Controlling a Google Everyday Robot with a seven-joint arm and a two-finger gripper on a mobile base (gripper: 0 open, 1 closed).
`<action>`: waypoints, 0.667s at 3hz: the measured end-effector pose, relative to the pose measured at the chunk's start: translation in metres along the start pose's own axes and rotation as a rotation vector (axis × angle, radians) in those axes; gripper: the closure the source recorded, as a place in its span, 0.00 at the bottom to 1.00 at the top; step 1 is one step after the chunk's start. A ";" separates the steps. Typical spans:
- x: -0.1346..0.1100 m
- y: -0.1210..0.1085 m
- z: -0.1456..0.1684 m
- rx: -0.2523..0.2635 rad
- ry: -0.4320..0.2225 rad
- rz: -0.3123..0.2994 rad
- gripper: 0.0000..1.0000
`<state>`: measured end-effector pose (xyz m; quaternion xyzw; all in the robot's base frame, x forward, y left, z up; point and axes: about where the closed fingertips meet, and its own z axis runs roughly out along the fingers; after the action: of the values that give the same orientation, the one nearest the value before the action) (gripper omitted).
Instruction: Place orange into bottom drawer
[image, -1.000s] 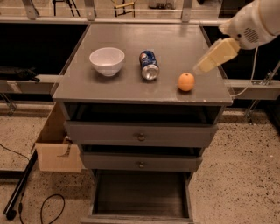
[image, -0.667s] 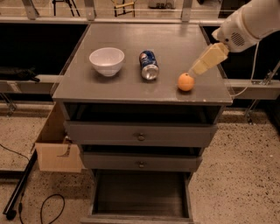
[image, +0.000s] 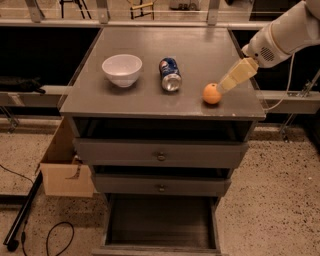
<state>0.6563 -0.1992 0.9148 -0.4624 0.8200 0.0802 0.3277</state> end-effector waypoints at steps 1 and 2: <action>0.010 -0.003 0.007 -0.009 -0.006 0.021 0.00; 0.014 -0.003 0.017 -0.018 0.007 0.025 0.00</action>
Offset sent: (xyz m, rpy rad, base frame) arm 0.0081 -0.0068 -0.0316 0.0027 0.0417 -0.0167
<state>0.6613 -0.2039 0.8936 -0.4554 0.8259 0.0900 0.3198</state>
